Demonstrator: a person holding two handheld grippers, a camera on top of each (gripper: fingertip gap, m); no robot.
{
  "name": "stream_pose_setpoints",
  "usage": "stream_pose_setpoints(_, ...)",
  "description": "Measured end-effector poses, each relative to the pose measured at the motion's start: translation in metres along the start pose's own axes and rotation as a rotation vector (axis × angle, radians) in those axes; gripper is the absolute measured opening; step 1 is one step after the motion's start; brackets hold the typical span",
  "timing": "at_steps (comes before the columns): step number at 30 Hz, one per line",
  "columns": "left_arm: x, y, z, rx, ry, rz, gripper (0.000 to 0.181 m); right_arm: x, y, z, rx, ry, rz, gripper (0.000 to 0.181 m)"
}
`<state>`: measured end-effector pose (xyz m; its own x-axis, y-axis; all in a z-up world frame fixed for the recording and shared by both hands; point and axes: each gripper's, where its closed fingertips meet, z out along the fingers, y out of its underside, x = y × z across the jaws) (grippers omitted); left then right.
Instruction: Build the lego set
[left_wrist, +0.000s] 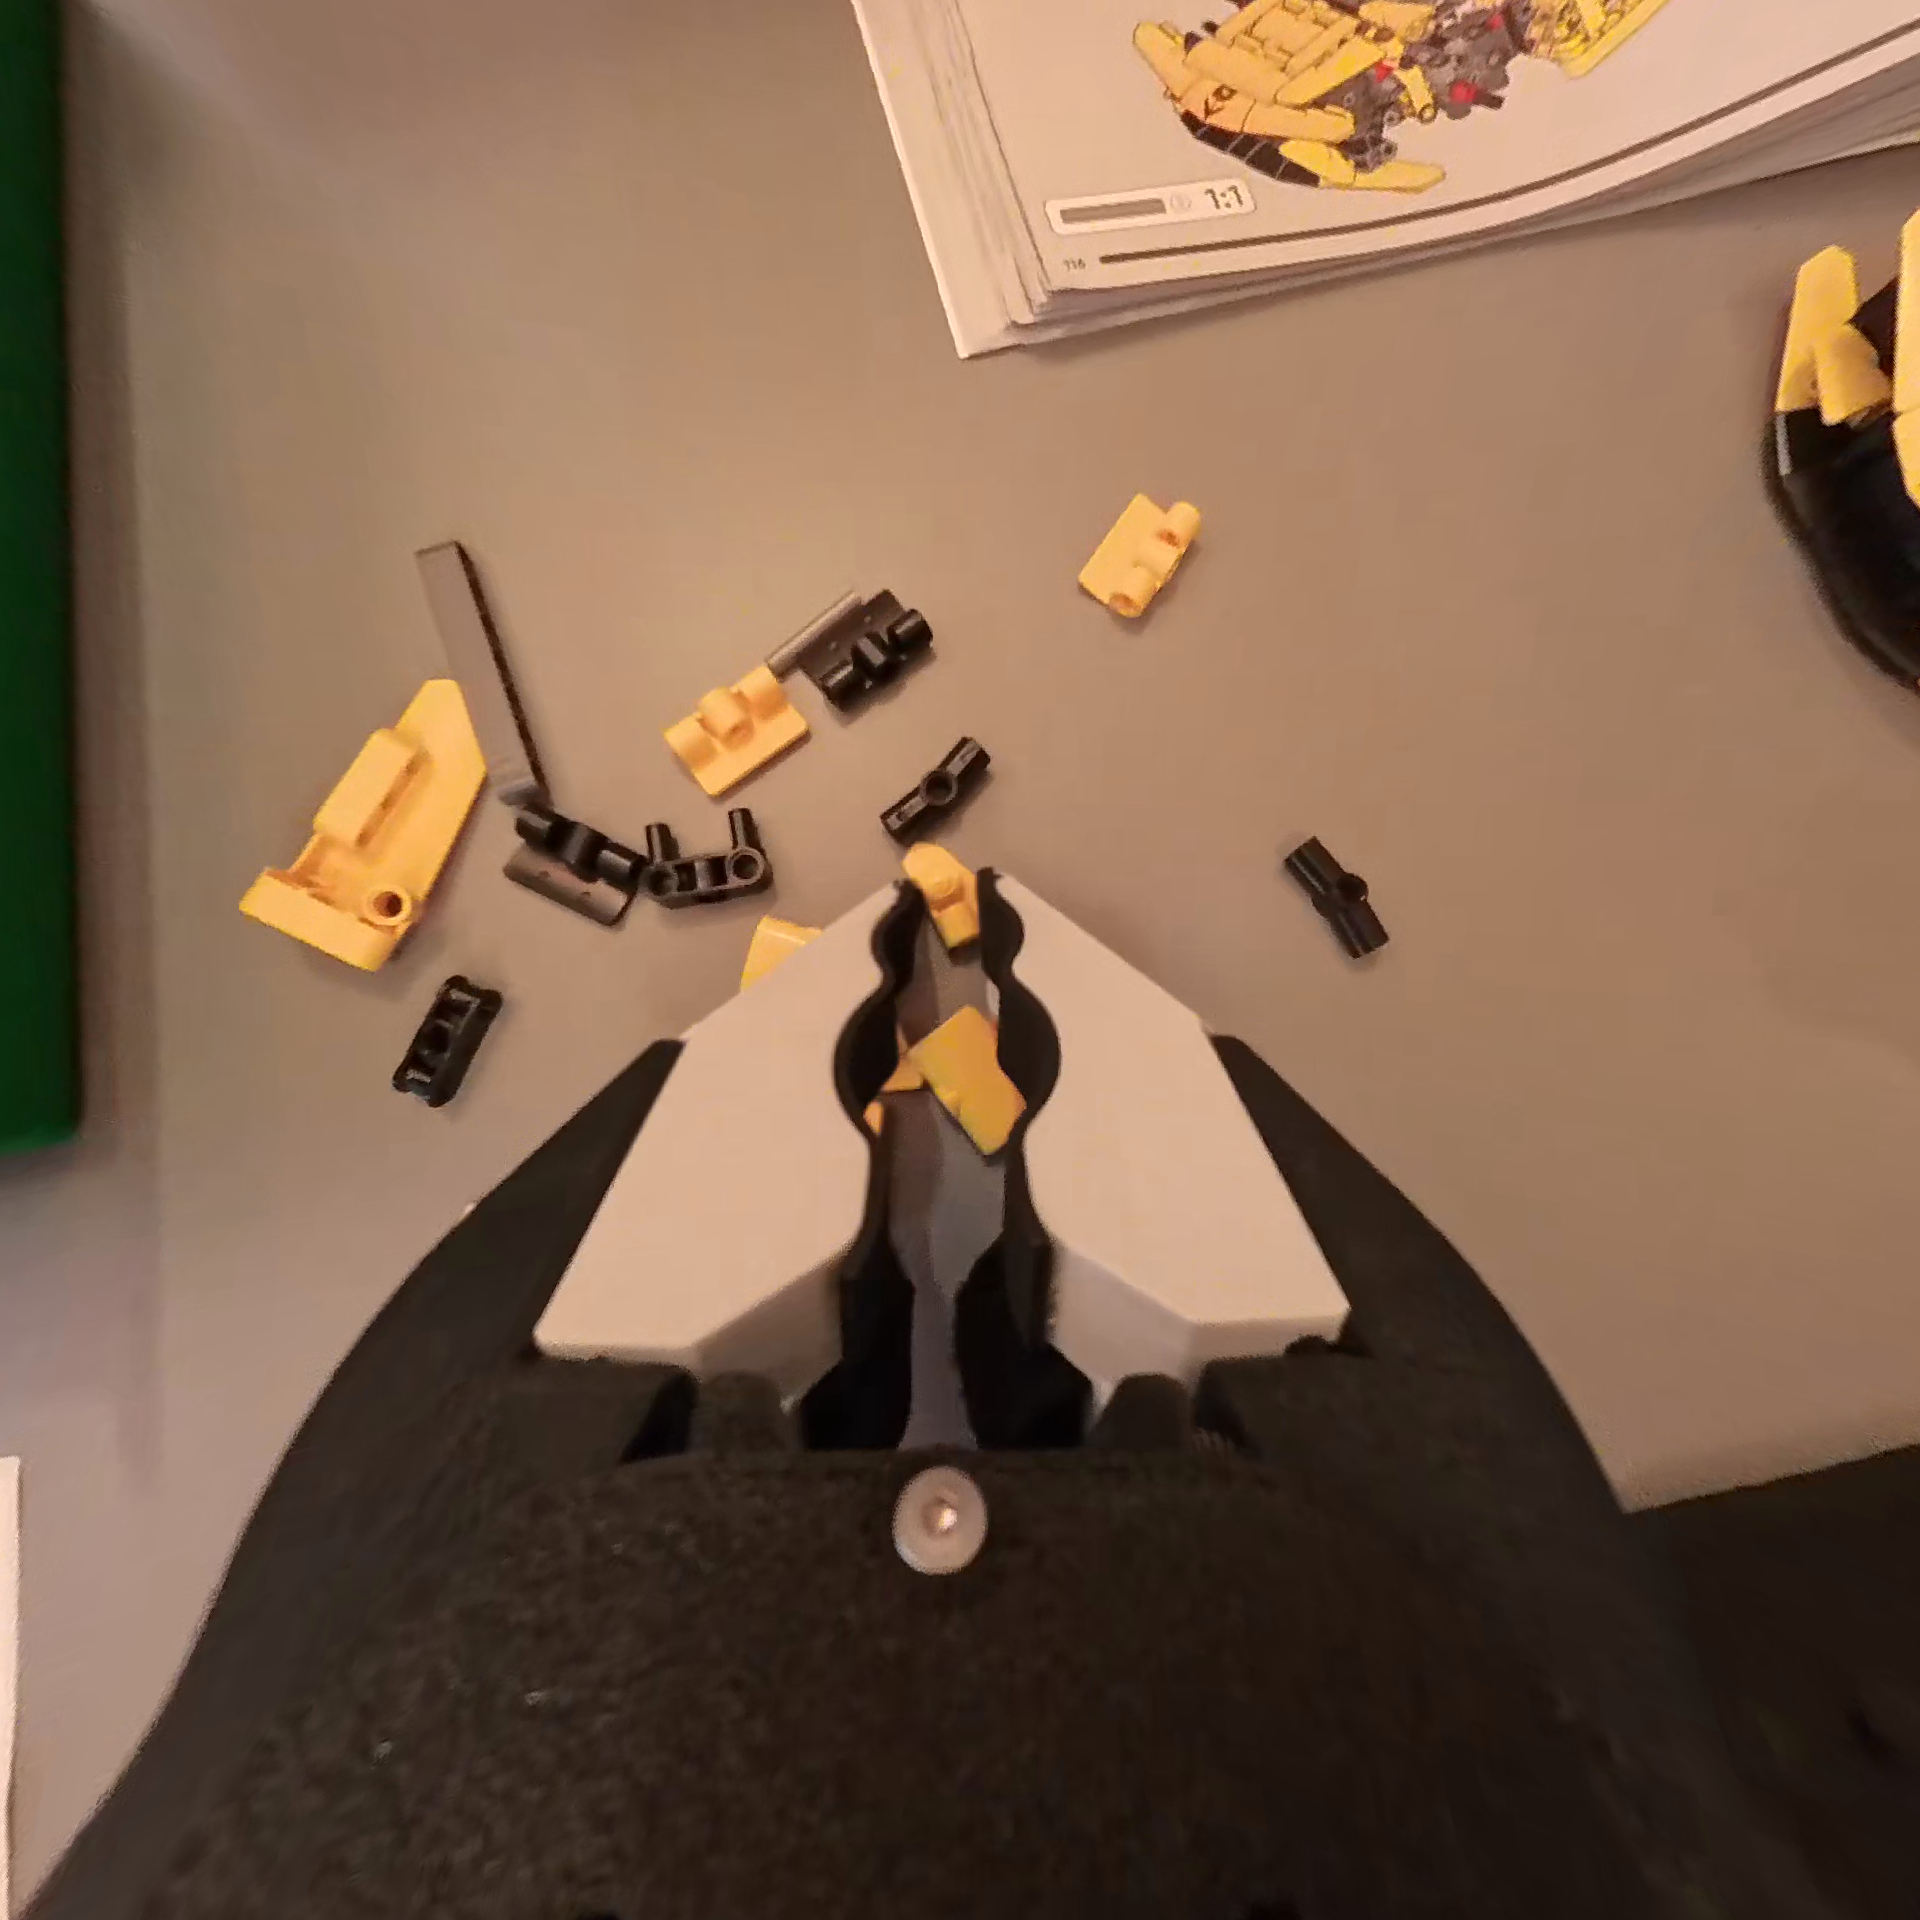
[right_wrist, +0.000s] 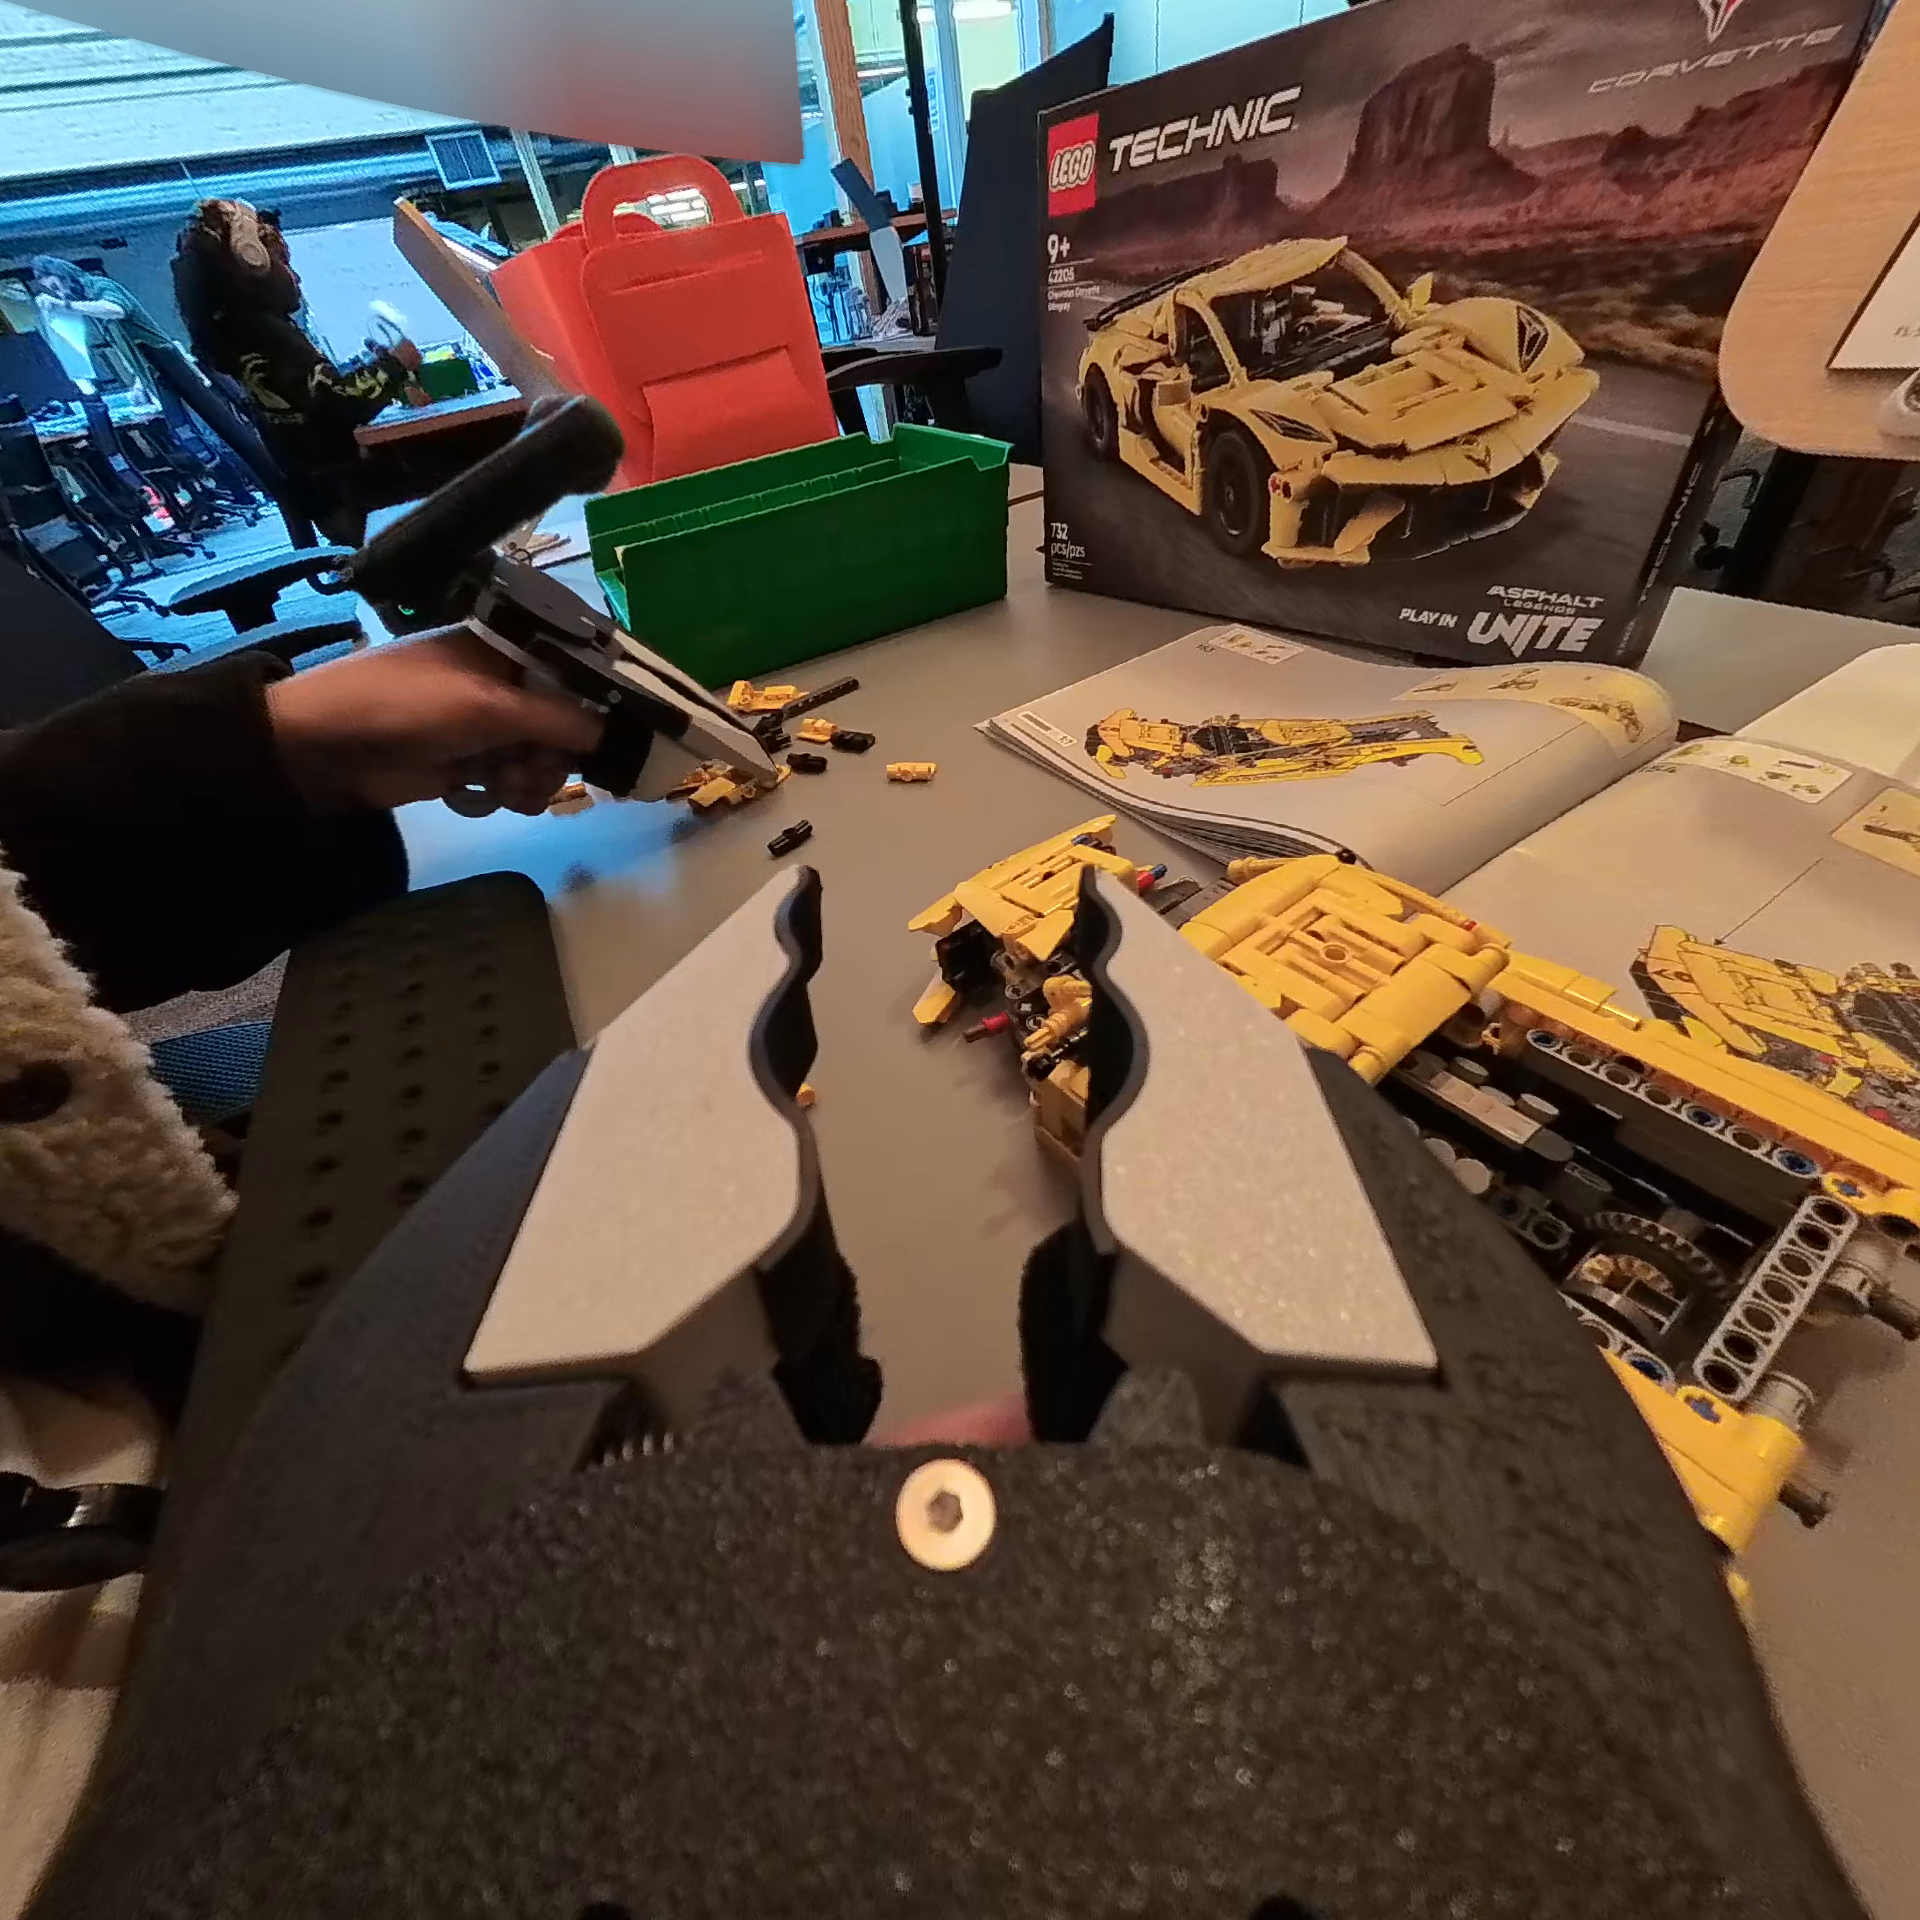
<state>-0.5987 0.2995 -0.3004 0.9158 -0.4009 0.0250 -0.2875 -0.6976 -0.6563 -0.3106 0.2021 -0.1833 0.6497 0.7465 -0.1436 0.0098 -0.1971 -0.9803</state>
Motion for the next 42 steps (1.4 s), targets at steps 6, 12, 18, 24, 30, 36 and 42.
stream_pose_setpoints(6, -0.002, -0.001, -0.001, -0.013, -0.012, 0.027, 0.008, 0.002, -0.003, -0.003, 0.016, 0.006, 0.006, 0.049)
stream_pose_setpoints(12, 0.048, -0.038, -0.039, 0.135, 0.122, 0.121, 0.007, 0.023, -0.018, -0.017, 0.088, 0.055, 0.063, 0.046)
stream_pose_setpoints(18, 0.225, -0.044, -0.056, 0.191, 0.576, 0.334, 0.007, 0.036, -0.028, -0.026, 0.150, 0.107, 0.095, 0.045)
stream_pose_setpoints(24, 0.324, -0.016, -0.019, 0.058, 0.735, 0.483, 0.007, 0.045, -0.031, -0.034, 0.175, 0.153, 0.110, 0.045)
stream_pose_setpoints(30, 0.340, 0.003, -0.001, -0.028, 0.714, 0.585, 0.007, 0.050, -0.026, -0.034, 0.152, 0.177, 0.102, 0.045)
stream_pose_setpoints(36, 0.339, 0.009, 0.002, -0.053, 0.752, 0.552, 0.008, 0.051, -0.019, -0.031, 0.122, 0.168, 0.130, 0.045)
stream_pose_setpoints(42, 0.341, 0.007, -0.004, -0.051, 0.814, 0.543, 0.019, 0.056, -0.015, -0.030, 0.108, 0.181, 0.150, 0.045)
